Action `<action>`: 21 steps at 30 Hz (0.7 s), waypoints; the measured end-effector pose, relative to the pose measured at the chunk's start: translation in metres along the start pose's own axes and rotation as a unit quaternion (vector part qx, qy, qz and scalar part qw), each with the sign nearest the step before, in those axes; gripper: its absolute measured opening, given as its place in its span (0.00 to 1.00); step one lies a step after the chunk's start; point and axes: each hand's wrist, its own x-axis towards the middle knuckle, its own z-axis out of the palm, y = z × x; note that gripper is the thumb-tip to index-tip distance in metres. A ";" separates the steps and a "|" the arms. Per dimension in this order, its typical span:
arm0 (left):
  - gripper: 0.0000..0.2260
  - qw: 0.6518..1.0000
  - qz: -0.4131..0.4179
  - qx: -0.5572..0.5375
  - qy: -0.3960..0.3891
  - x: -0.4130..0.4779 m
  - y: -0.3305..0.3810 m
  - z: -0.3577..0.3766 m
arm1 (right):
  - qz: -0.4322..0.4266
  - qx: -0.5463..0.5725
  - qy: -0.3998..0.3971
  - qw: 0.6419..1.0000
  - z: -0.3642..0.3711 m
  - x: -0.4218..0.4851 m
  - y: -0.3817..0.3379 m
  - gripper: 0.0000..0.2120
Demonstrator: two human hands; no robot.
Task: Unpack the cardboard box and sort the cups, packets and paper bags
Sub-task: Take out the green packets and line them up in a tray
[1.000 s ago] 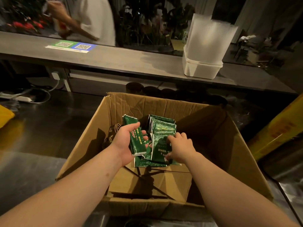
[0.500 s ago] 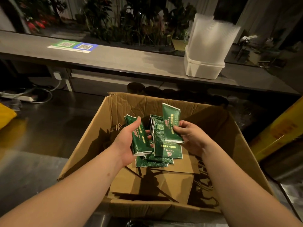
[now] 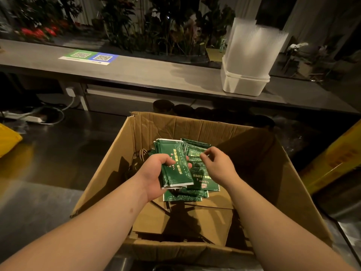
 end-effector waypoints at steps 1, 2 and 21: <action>0.19 1.000 0.003 -0.009 -0.005 0.000 0.000 -0.001 | 0.007 -0.068 -0.015 0.998 -0.002 0.004 0.010 0.14; 0.18 1.000 0.006 -0.017 -0.011 0.000 -0.001 -0.001 | 0.010 -0.128 -0.048 0.991 0.000 0.006 0.019 0.18; 0.13 0.992 0.043 -0.108 0.056 -0.002 0.001 -0.002 | 0.090 0.027 -0.164 0.982 -0.008 -0.001 0.036 0.04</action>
